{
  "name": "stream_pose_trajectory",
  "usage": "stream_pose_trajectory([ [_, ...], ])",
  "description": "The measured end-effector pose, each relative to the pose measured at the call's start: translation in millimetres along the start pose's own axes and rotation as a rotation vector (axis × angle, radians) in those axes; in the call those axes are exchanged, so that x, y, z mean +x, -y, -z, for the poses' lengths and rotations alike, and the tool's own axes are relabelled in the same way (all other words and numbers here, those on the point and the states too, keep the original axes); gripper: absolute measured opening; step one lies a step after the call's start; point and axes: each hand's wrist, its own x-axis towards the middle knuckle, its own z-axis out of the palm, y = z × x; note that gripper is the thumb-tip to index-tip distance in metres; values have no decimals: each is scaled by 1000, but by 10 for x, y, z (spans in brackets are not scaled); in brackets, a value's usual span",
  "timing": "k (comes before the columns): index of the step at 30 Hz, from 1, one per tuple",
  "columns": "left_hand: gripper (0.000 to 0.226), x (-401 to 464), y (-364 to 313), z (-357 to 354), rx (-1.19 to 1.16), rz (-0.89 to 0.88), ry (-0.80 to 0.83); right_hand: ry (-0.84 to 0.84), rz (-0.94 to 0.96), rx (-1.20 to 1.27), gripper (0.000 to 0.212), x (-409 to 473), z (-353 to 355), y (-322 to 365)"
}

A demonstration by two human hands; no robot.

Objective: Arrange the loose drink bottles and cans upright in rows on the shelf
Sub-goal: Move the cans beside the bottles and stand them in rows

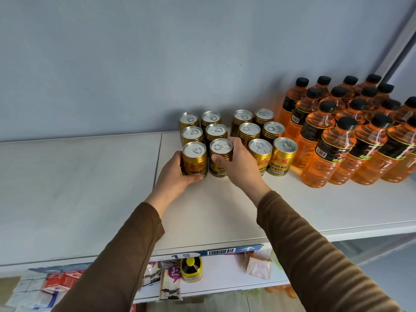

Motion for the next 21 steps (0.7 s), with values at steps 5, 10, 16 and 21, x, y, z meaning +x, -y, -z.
stream_pose_trajectory([
  [5,71,9,-8,0,26,-3,-1,3,-2,-13,63,4,11,19],
  [10,75,-23,-29,-1,54,5,-11,11,9,-47,64,-10,26,39],
  [16,76,-79,-66,38,112,8,12,37,23,-97,62,-21,82,68],
  [21,90,-147,-119,154,184,-16,6,36,87,-191,66,-44,164,65],
])
